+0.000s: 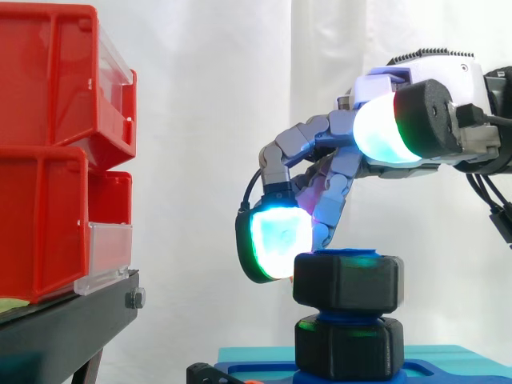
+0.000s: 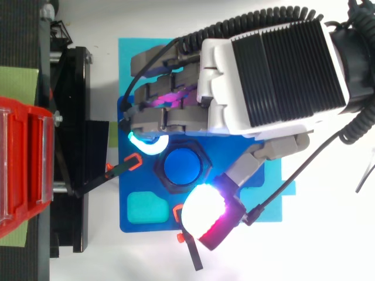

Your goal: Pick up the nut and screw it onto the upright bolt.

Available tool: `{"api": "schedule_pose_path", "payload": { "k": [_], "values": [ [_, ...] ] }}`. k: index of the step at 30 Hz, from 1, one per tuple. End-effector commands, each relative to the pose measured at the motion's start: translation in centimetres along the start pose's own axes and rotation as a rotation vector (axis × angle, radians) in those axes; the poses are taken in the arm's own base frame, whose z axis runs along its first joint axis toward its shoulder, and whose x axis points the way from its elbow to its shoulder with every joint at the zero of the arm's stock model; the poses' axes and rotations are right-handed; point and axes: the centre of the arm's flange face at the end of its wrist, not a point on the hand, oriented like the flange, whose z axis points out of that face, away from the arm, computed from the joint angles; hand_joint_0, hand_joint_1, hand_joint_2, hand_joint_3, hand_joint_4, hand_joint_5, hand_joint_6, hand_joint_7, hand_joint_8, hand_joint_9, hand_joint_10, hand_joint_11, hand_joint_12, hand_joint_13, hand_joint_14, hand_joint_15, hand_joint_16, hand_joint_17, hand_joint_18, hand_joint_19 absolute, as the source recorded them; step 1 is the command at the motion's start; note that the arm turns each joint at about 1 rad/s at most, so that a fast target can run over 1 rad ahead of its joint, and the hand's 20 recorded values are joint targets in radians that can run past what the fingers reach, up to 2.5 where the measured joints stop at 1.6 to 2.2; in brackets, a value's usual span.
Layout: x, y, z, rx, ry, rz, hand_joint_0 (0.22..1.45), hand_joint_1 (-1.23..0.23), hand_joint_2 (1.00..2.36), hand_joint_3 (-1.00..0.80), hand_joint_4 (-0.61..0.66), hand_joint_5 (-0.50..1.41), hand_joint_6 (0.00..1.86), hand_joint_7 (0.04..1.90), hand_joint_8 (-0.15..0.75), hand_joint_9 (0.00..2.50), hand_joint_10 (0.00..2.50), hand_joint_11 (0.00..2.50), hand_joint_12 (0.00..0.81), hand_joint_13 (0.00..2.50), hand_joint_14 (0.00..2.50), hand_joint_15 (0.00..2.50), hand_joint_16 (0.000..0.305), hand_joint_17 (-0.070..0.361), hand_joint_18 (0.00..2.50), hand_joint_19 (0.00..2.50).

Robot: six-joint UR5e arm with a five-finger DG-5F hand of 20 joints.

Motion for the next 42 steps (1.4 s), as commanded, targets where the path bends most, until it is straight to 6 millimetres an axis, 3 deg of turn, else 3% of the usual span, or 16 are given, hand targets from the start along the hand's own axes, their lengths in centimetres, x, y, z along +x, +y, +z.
{"api": "schedule_pose_path", "payload": {
  "k": [1,9,18,22,24,26,27,32,38,42],
  "values": [
    [-0.1,-0.3,-0.2,-0.003,0.000,0.000,0.52,-0.14,1.00,-0.50,0.20,-0.01,0.50,1.33,0.290,1.12,0.00,0.00,0.249,0.81,0.00,0.02,0.029,0.065,0.52,0.09],
    [-0.3,-0.9,-0.5,-0.001,-0.002,-0.011,0.52,-0.15,1.00,-0.50,0.15,0.03,0.50,1.48,0.292,1.20,0.00,0.00,0.240,0.85,0.00,0.02,0.027,0.060,0.54,0.09],
    [-0.6,-2.4,-1.4,-0.012,-0.001,-0.044,0.53,-0.16,1.00,-0.50,0.13,0.04,0.64,1.19,0.283,1.41,0.00,0.02,0.209,0.96,0.00,0.03,0.024,0.054,0.66,0.12],
    [-2.1,-3.1,-1.8,-0.017,-0.004,-0.060,0.53,-0.17,1.00,-0.50,0.13,0.05,0.65,1.17,0.278,1.46,0.00,0.02,0.199,1.01,0.00,0.04,0.022,0.049,0.72,0.13],
    [-2.6,-3.3,-1.9,-0.016,0.003,-0.063,0.53,-0.17,1.00,-0.50,0.13,0.05,0.64,1.20,0.283,1.45,0.00,0.02,0.199,1.01,0.00,0.04,0.022,0.050,0.72,0.13],
    [-3.2,-3.2,-2.0,-0.015,0.010,-0.066,0.53,-0.16,1.00,-0.50,0.14,0.05,0.52,1.43,0.296,1.40,0.00,0.03,0.210,0.99,0.00,0.04,0.024,0.054,0.70,0.13],
    [-3.4,-3.3,-2.0,-0.013,0.014,-0.069,0.53,-0.16,1.00,-0.50,0.15,0.05,0.50,1.46,0.292,1.39,0.00,0.03,0.212,0.99,0.00,0.04,0.024,0.054,0.69,0.13],
    [-6.8,-2.4,-1.8,-0.009,0.026,-0.098,0.53,-0.15,1.00,-0.50,0.23,-0.01,0.50,1.17,0.287,1.29,0.00,0.01,0.224,0.94,0.00,0.04,0.026,0.058,0.66,0.13],
    [-6.6,-1.7,-1.1,-0.007,0.010,-0.100,0.52,-0.15,1.00,-0.50,0.28,-0.06,0.50,0.96,0.291,1.22,0.00,0.01,0.235,0.91,0.00,0.04,0.028,0.063,0.62,0.14],
    [-4.3,-1.0,-0.3,-0.004,-0.008,-0.070,0.52,-0.15,1.00,-0.50,0.26,-0.07,0.50,0.88,0.282,1.17,0.00,0.00,0.244,0.88,0.00,0.03,0.028,0.063,0.60,0.13]
  ]
}}
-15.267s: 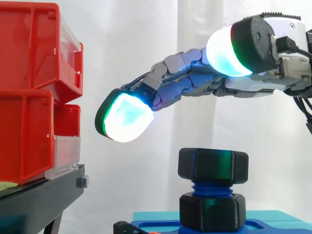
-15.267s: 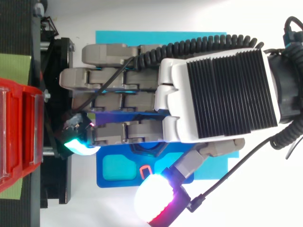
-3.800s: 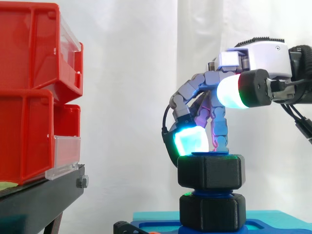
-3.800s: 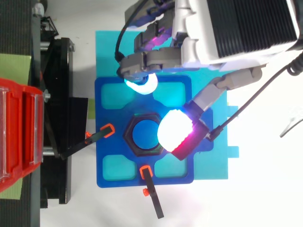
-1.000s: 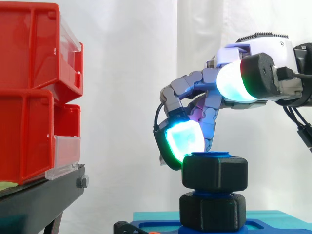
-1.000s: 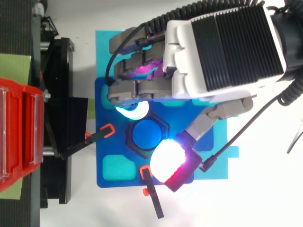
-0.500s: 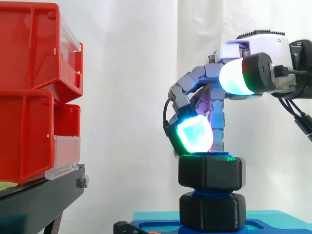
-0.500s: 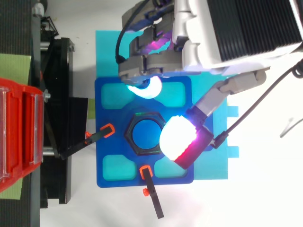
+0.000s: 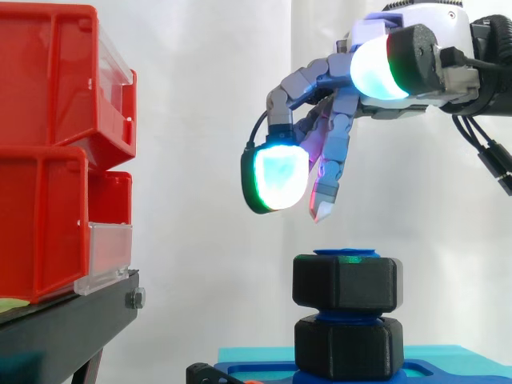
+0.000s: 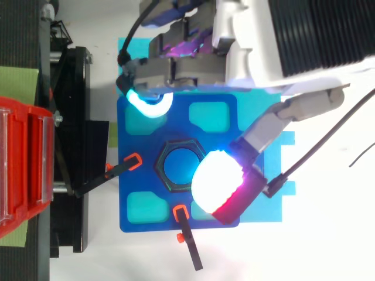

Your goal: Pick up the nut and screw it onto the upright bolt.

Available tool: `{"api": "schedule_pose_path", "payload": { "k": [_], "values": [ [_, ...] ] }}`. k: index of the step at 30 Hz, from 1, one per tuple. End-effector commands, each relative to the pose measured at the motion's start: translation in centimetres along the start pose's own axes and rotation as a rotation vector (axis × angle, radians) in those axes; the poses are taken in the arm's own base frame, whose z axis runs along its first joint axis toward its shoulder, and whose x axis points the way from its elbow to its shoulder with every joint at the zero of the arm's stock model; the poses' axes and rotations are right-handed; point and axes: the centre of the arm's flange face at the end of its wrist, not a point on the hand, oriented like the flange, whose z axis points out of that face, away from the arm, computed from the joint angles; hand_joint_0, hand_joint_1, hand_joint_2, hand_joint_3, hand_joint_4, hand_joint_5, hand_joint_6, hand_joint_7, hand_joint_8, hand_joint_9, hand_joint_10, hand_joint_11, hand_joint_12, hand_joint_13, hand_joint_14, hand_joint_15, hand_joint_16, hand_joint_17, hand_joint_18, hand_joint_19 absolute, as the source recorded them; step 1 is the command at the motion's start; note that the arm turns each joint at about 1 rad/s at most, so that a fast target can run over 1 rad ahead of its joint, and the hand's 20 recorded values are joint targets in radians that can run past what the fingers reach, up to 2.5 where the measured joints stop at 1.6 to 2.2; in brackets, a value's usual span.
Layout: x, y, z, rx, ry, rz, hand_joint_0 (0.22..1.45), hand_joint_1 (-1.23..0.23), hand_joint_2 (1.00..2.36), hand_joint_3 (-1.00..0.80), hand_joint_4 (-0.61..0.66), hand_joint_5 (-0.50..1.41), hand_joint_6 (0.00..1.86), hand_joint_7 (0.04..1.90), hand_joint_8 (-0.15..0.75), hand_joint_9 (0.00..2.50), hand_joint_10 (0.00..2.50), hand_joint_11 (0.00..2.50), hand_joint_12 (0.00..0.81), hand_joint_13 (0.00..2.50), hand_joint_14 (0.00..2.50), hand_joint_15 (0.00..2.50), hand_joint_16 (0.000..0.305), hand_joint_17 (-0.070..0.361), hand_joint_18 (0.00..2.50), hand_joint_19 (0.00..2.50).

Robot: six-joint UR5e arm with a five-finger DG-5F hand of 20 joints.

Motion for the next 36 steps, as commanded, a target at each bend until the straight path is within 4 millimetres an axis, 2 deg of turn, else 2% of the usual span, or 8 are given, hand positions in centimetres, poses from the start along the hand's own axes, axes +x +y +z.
{"api": "schedule_pose_path", "payload": {
  "k": [1,6,12,19,22,29,36],
  "values": [
    [1.7,0.7,0.7,0.004,-0.018,0.029,0.52,-0.15,1.00,-0.50,0.26,-0.08,0.50,0.87,0.282,1.16,0.00,0.00,0.244,0.88,0.00,0.03,0.028,0.064,0.60,0.13],
    [3.2,1.8,1.3,-0.003,-0.031,0.063,0.52,-0.15,1.00,-0.50,0.25,-0.08,0.50,0.82,0.278,1.12,0.00,0.00,0.247,0.84,0.00,0.03,0.029,0.065,0.57,0.12],
    [3.6,2.6,1.7,-0.009,-0.028,0.065,0.51,-0.14,1.00,-0.50,0.24,-0.10,0.50,0.77,0.273,1.09,0.00,0.00,0.252,0.81,0.00,0.02,0.030,0.067,0.53,0.11],
    [4.3,2.7,1.3,-0.005,-0.003,0.070,0.50,-0.13,1.00,-0.50,0.22,-0.11,0.50,0.70,0.270,1.01,0.00,0.00,0.266,0.74,0.00,0.00,0.031,0.070,0.46,0.08],
    [5.3,2.6,1.2,-0.004,0.001,0.073,0.50,-0.13,1.00,-0.50,0.23,-0.11,0.50,0.71,0.269,1.01,0.00,0.00,0.267,0.74,0.00,0.00,0.031,0.070,0.46,0.07],
    [5.4,2.6,1.2,-0.004,0.001,0.071,0.50,-0.13,1.00,-0.50,0.24,-0.10,0.50,0.74,0.276,1.01,0.00,0.00,0.267,0.74,0.00,0.00,0.031,0.070,0.45,0.08],
    [5.3,2.0,0.8,0.002,0.012,0.069,0.51,-0.13,1.00,-0.50,0.26,-0.07,0.50,0.86,0.282,1.03,0.00,0.00,0.266,0.75,0.00,0.00,0.031,0.069,0.46,0.07]
  ]
}}
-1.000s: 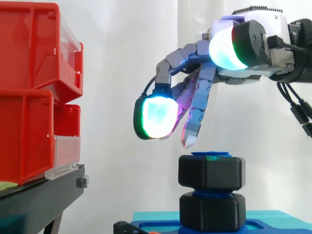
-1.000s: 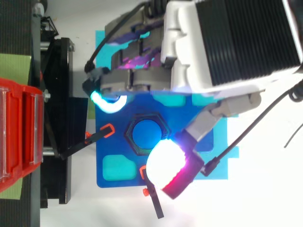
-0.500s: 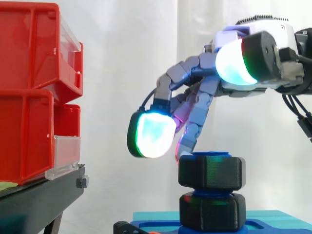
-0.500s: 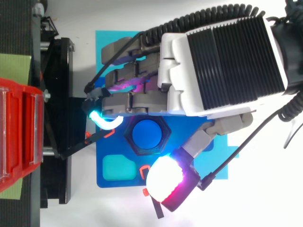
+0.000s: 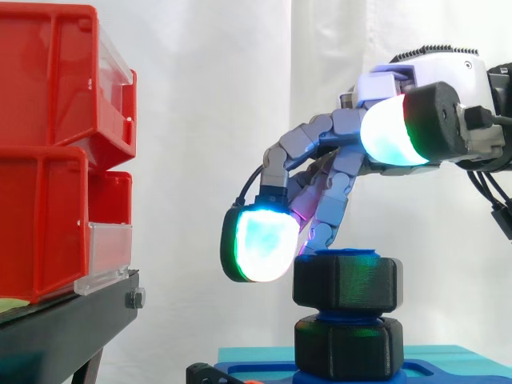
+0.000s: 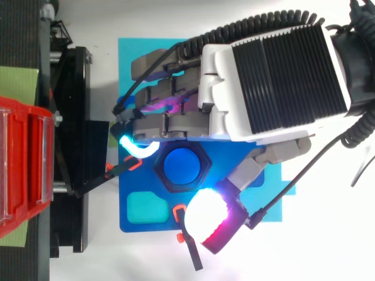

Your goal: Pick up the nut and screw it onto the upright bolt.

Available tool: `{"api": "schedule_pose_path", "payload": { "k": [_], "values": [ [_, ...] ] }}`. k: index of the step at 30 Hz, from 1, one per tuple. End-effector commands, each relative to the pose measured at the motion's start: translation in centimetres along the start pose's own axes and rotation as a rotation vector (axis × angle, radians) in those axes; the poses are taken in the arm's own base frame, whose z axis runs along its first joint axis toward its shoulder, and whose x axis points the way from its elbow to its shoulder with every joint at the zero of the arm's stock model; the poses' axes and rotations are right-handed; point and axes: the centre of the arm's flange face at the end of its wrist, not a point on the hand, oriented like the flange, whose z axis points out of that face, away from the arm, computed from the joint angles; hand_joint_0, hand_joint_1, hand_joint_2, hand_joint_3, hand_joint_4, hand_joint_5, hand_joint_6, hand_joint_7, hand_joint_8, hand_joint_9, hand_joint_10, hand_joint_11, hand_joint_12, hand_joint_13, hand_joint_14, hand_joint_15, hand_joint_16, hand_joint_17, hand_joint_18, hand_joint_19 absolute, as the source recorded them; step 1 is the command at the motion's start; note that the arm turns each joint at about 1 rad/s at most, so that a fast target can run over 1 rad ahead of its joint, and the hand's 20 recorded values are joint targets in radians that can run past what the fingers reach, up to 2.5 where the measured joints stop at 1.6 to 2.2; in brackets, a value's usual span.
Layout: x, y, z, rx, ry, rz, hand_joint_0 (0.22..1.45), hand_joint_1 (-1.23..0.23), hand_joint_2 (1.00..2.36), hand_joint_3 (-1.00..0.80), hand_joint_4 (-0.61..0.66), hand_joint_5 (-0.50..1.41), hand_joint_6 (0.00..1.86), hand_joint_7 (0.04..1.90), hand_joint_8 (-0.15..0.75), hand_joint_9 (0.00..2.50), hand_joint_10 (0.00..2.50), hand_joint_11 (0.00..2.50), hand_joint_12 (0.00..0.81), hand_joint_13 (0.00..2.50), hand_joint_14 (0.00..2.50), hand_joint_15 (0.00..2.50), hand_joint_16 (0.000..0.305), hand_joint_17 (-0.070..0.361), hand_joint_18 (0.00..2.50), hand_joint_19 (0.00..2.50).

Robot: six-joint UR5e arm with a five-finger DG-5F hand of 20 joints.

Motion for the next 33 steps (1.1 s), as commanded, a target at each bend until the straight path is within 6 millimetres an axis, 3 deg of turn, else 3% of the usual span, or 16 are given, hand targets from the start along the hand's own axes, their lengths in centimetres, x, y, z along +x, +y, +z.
{"api": "schedule_pose_path", "payload": {
  "k": [1,5,17,22,26,28,29,33],
  "values": [
    [0.2,-0.4,-0.3,0.005,0.011,-0.005,0.51,-0.13,1.00,-0.50,0.27,-0.07,0.50,0.88,0.284,1.03,0.00,0.00,0.265,0.75,0.00,0.00,0.031,0.069,0.46,0.07],
    [0.2,-0.4,-0.5,0.002,0.018,-0.007,0.51,-0.14,1.00,-0.50,0.29,-0.05,0.50,0.98,0.285,1.05,0.00,0.00,0.265,0.76,0.00,0.00,0.030,0.068,0.46,0.07],
    [0.8,-1.2,-1.0,0.011,0.025,-0.006,0.53,-0.19,1.00,-0.50,0.16,0.04,0.50,1.44,0.290,1.23,0.00,0.00,0.244,0.85,0.00,0.02,0.026,0.059,0.54,0.08],
    [0.6,-1.6,-1.3,0.001,0.025,-0.010,0.53,-0.21,1.00,-0.50,0.14,0.05,0.61,1.23,0.280,1.36,0.00,0.00,0.214,0.94,0.00,0.02,0.023,0.053,0.61,0.09],
    [0.5,-2.0,-1.5,0.004,0.023,-0.020,0.53,-0.22,1.00,-0.50,0.12,0.05,0.64,1.18,0.282,1.41,0.00,0.01,0.205,0.96,0.00,0.02,0.022,0.049,0.66,0.11],
    [0.2,-2.2,-1.6,0.002,0.020,-0.025,0.53,-0.22,1.00,-0.50,0.13,0.05,0.63,1.19,0.283,1.41,0.00,0.01,0.206,0.97,0.00,0.03,0.022,0.049,0.66,0.11],
    [-1.4,-2.6,-1.6,-0.007,0.004,-0.039,0.53,-0.21,1.00,-0.50,0.13,0.04,0.61,1.24,0.286,1.40,0.00,0.02,0.209,0.96,0.00,0.03,0.022,0.050,0.66,0.11],
    [-2.7,-2.7,-1.6,-0.008,0.006,-0.054,0.53,-0.20,1.00,-0.50,0.16,0.04,0.50,1.43,0.294,1.34,0.00,0.02,0.220,0.94,0.00,0.03,0.024,0.055,0.64,0.11]
  ]
}}
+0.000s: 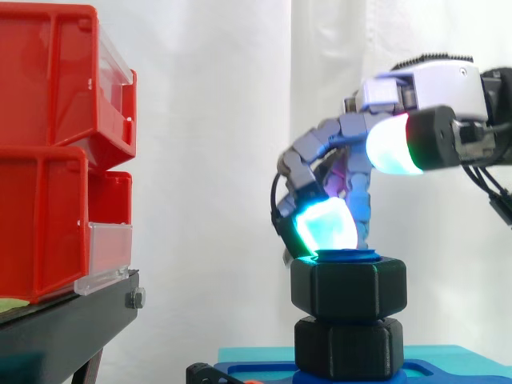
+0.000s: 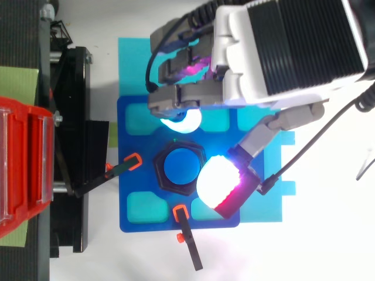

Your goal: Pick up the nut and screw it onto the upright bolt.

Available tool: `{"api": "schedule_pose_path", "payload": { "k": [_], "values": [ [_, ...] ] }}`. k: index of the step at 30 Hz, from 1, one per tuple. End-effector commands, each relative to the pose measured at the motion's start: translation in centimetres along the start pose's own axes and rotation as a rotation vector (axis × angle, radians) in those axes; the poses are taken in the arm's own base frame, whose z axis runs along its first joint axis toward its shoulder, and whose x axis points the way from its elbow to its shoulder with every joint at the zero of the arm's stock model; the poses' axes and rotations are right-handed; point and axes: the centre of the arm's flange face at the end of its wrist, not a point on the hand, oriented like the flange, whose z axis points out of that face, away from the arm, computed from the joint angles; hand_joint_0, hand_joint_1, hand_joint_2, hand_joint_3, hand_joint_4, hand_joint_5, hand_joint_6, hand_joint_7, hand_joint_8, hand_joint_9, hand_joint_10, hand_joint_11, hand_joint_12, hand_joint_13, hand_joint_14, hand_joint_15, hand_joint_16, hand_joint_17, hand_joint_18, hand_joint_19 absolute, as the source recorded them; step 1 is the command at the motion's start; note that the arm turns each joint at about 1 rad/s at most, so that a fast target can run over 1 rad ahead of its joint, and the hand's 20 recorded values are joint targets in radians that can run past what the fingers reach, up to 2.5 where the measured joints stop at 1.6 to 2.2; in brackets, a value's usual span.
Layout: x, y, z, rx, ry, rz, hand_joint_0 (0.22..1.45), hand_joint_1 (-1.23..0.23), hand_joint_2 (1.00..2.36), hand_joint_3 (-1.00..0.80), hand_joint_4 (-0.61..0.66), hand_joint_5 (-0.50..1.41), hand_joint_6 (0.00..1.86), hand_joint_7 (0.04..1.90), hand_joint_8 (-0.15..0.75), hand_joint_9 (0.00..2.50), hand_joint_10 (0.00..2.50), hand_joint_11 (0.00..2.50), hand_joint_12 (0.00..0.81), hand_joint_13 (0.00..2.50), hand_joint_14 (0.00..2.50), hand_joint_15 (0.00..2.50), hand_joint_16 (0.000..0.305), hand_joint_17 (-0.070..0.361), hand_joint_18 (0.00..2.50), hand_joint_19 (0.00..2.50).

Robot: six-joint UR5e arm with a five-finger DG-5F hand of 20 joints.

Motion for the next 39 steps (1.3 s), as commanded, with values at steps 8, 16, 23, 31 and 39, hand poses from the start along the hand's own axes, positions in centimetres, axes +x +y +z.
{"api": "schedule_pose_path", "payload": {
  "k": [8,16,23,31,39],
  "values": [
    [-2.4,0.2,0.3,-0.003,-0.010,-0.027,0.52,-0.19,1.00,-0.50,0.25,-0.03,0.50,1.12,0.296,1.26,0.00,0.02,0.232,0.90,0.00,0.03,0.026,0.059,0.60,0.11],
    [-2.4,1.4,1.7,-0.016,-0.064,-0.024,0.51,-0.16,1.00,-0.50,0.24,-0.09,0.50,0.79,0.273,1.11,0.00,0.00,0.255,0.80,0.00,0.01,0.029,0.066,0.52,0.09],
    [-0.1,3.0,3.6,-0.008,-0.057,0.014,0.50,-0.13,1.00,-0.50,0.22,-0.12,0.50,0.68,0.263,0.97,0.00,0.00,0.275,0.67,0.00,0.00,0.032,0.071,0.35,0.03],
    [1.5,4.1,3.8,-0.014,-0.023,0.046,0.49,-0.11,1.00,-0.50,0.22,-0.12,0.50,0.66,0.252,0.88,0.00,0.00,0.290,0.58,0.00,0.00,0.031,0.070,0.24,0.00],
    [2.3,4.3,3.6,-0.016,-0.006,0.052,0.49,-0.10,1.00,-0.50,0.22,-0.12,0.50,0.67,0.257,0.87,0.00,0.00,0.294,0.57,0.00,0.00,0.031,0.070,0.24,0.00]
  ]
}}
